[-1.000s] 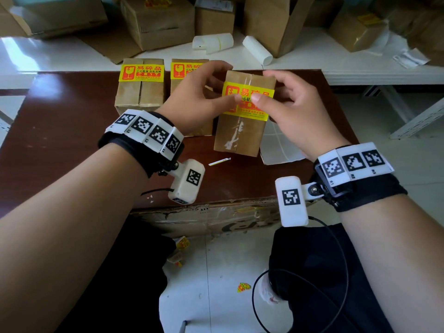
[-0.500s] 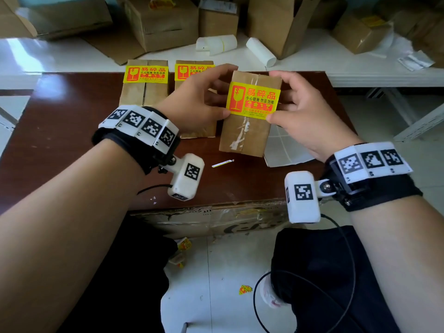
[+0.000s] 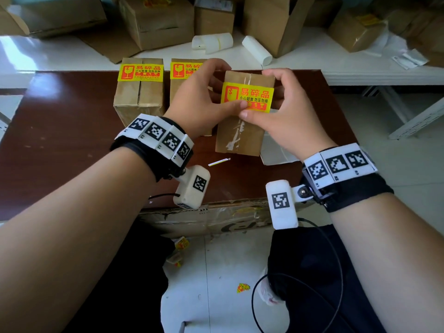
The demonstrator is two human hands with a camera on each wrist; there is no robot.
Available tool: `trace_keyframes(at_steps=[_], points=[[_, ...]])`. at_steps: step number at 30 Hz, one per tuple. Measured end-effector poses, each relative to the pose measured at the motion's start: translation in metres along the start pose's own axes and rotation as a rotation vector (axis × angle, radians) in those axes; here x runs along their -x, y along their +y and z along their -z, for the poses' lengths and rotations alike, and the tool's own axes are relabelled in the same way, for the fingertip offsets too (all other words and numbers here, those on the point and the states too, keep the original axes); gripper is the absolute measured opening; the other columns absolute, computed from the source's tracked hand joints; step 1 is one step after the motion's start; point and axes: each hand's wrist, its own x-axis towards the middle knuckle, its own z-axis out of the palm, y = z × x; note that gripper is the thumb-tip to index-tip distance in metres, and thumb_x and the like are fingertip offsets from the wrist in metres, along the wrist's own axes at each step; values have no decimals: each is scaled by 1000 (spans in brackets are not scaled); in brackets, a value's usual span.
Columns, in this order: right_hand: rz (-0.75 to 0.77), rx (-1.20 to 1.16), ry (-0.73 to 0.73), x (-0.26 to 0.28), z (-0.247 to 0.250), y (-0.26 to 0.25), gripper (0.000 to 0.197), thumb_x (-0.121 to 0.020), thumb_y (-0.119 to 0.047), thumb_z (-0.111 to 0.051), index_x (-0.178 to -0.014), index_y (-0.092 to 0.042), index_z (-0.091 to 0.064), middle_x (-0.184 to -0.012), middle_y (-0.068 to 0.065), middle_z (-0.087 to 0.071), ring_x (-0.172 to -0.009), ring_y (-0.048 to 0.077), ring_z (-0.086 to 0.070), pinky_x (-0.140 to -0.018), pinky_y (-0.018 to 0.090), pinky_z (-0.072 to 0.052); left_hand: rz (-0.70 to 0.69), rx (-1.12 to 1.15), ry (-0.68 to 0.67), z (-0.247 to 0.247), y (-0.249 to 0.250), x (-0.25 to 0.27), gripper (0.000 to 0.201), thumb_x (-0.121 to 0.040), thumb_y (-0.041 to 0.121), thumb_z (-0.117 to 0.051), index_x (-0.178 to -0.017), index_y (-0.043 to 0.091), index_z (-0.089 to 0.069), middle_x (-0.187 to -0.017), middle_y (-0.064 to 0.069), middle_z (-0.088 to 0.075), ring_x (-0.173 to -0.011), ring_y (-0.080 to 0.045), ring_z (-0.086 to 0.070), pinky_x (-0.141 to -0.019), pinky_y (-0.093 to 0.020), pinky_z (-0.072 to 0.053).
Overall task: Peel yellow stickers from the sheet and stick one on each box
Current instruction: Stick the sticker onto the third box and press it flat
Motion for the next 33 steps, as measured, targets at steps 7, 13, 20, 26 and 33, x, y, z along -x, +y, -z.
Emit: trace_keyframes(at_steps=[7, 13, 20, 26, 33], points=[[-17, -94, 56, -9, 0, 5, 44, -94, -44, -79, -135, -42, -64, -131, -6, -75, -123, 16, -72, -103, 48, -64, -15, 13, 56, -2, -9, -7, 37, -98, 42, -74, -130, 25, -64, -94, 12, -67, -82, -2, -72, -74, -23, -62], [-63, -200, 80, -6, 6, 0, 34, -121, -27, -43, -142, -30, -69, -122, -11, -77, -108, -4, -73, -91, 18, -62, -4, 59, 106, -4, -12, -10, 27, -110, 39, -49, -118, 26, -72, -94, 9, -71, -93, -13, -69, -88, -52, -61], [-2, -117, 34, -5, -1, 7, 68, -83, -60, -87, -142, -40, -59, -131, -10, -74, -122, 11, -72, -103, 45, -63, -7, 68, 49, -5, -5, -2, 50, -95, 58, -72, -130, 24, -62, -97, 13, -65, -89, -7, -69, -74, -23, -61], [15, -57, 23, -6, -2, 11, 83, -72, -53, -96, -143, -38, -56, -133, -12, -70, -123, 11, -70, -101, 43, -64, -12, 6, 41, -6, -8, -1, 67, -80, 48, -91, -132, 23, -58, -99, 17, -63, -84, 2, -69, -65, -7, -52], [-24, -221, 54, -14, 1, 14, 33, -102, -36, -74, -134, -40, -68, -129, -3, -77, -120, 15, -75, -99, 44, -66, -10, 33, 112, -4, -13, -7, 24, -105, 45, -63, -121, 27, -69, -89, 13, -66, -79, 4, -66, -70, -18, -56]])
